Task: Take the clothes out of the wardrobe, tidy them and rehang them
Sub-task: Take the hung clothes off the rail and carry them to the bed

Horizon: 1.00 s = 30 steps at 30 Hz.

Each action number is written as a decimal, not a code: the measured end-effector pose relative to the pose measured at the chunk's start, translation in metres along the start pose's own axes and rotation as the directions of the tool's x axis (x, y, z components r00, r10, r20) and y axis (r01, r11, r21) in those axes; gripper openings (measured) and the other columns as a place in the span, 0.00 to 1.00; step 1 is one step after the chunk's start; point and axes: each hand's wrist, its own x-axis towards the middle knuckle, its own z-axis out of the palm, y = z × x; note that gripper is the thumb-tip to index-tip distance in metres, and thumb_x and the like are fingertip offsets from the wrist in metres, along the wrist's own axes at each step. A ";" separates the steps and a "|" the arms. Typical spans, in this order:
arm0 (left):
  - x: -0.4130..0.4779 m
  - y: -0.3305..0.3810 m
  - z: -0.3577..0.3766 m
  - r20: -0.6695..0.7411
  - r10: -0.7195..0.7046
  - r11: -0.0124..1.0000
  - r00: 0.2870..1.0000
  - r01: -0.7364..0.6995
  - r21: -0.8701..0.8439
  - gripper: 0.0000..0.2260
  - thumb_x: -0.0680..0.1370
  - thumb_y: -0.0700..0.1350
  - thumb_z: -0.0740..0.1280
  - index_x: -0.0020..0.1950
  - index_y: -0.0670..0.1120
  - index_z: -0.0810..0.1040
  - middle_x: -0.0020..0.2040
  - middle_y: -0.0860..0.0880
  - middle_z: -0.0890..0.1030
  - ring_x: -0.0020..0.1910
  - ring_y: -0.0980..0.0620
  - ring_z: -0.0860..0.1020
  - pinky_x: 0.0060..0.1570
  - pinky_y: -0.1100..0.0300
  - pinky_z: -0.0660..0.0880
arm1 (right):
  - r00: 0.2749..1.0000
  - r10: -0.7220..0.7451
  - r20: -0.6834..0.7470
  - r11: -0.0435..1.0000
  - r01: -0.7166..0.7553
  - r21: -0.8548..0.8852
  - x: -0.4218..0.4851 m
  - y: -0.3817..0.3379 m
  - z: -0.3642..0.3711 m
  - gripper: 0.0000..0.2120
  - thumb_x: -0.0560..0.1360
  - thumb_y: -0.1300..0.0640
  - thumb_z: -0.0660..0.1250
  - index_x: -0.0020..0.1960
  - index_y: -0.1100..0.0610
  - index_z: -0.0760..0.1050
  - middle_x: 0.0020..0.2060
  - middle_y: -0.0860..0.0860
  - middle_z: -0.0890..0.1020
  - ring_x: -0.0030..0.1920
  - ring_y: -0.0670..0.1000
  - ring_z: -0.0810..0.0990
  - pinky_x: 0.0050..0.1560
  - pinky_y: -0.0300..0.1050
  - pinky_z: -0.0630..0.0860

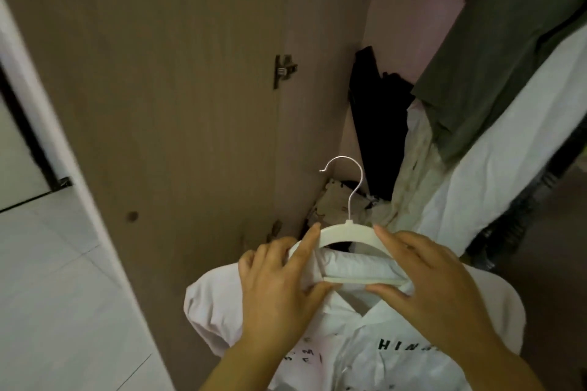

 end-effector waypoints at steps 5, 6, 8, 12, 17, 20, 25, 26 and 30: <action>-0.040 -0.019 -0.052 -0.063 -0.097 0.993 0.993 0.101 0.062 0.29 0.66 0.64 0.65 0.65 0.55 0.72 0.43 0.51 0.78 0.41 0.50 0.77 0.43 0.51 0.71 | 0.992 -0.113 -0.060 0.987 0.119 0.104 -0.002 -0.049 -0.002 0.36 0.62 0.45 0.76 0.65 0.57 0.72 0.49 0.52 0.80 0.49 0.48 0.72 0.47 0.49 0.75; -0.049 -0.023 -0.063 -0.074 -0.125 0.988 0.989 0.131 0.081 0.29 0.68 0.65 0.63 0.66 0.55 0.69 0.44 0.52 0.78 0.41 0.50 0.77 0.45 0.52 0.70 | 0.988 -0.138 -0.064 0.981 0.145 0.130 -0.002 -0.059 0.000 0.36 0.62 0.44 0.77 0.65 0.57 0.72 0.49 0.51 0.80 0.49 0.48 0.72 0.48 0.48 0.74; -0.068 -0.031 -0.087 -0.077 -0.198 0.973 0.977 0.205 0.106 0.28 0.69 0.66 0.60 0.67 0.56 0.67 0.45 0.51 0.78 0.43 0.51 0.76 0.49 0.54 0.66 | 0.980 -0.187 -0.062 0.960 0.196 0.202 0.001 -0.082 0.005 0.34 0.63 0.44 0.74 0.66 0.55 0.72 0.49 0.50 0.80 0.49 0.47 0.72 0.51 0.44 0.72; -0.108 -0.041 -0.139 -0.088 -0.314 0.922 0.945 0.326 0.208 0.28 0.70 0.65 0.60 0.68 0.57 0.65 0.47 0.50 0.78 0.44 0.49 0.77 0.48 0.58 0.59 | 0.950 -0.299 -0.086 0.890 0.310 0.333 0.000 -0.133 0.012 0.34 0.63 0.43 0.70 0.66 0.56 0.72 0.51 0.48 0.77 0.49 0.47 0.72 0.53 0.39 0.67; -0.168 -0.049 -0.208 -0.216 -0.411 0.826 0.886 0.462 0.323 0.27 0.70 0.64 0.61 0.66 0.55 0.67 0.46 0.49 0.79 0.43 0.48 0.77 0.47 0.55 0.61 | 0.880 -0.434 -0.192 0.738 0.470 0.485 -0.008 -0.211 0.019 0.33 0.66 0.44 0.74 0.66 0.58 0.72 0.52 0.47 0.70 0.48 0.48 0.70 0.50 0.45 0.71; -0.208 -0.053 -0.254 -0.298 -0.488 0.726 0.821 0.571 0.384 0.27 0.69 0.65 0.61 0.65 0.55 0.67 0.47 0.49 0.79 0.45 0.49 0.75 0.48 0.55 0.61 | 0.809 -0.531 -0.251 0.620 0.573 0.536 -0.013 -0.270 0.020 0.35 0.64 0.45 0.71 0.68 0.56 0.70 0.53 0.49 0.73 0.49 0.49 0.71 0.52 0.43 0.70; -0.278 -0.065 -0.338 -0.450 -0.543 0.537 0.709 0.705 0.463 0.28 0.68 0.65 0.61 0.65 0.54 0.69 0.47 0.48 0.80 0.45 0.47 0.77 0.49 0.52 0.67 | 0.691 -0.628 -0.359 0.404 0.683 0.609 -0.022 -0.387 0.013 0.34 0.67 0.42 0.71 0.67 0.57 0.70 0.50 0.54 0.79 0.50 0.50 0.72 0.48 0.48 0.75; -0.292 -0.068 -0.355 -0.481 -0.546 0.497 0.686 0.728 0.473 0.28 0.68 0.65 0.61 0.65 0.53 0.69 0.47 0.48 0.80 0.45 0.46 0.78 0.48 0.50 0.69 | 0.661 -0.643 -0.386 0.357 0.705 0.612 -0.024 -0.413 0.009 0.34 0.67 0.42 0.71 0.67 0.57 0.70 0.50 0.54 0.79 0.50 0.50 0.72 0.48 0.48 0.75; -0.353 -0.087 -0.425 -0.611 -0.534 0.334 0.585 0.809 0.483 0.30 0.67 0.64 0.61 0.63 0.50 0.76 0.46 0.48 0.80 0.44 0.46 0.79 0.47 0.49 0.70 | 0.541 -0.695 -0.474 0.173 0.765 0.620 -0.038 -0.522 -0.005 0.32 0.69 0.43 0.70 0.67 0.59 0.71 0.50 0.54 0.79 0.50 0.50 0.72 0.47 0.48 0.75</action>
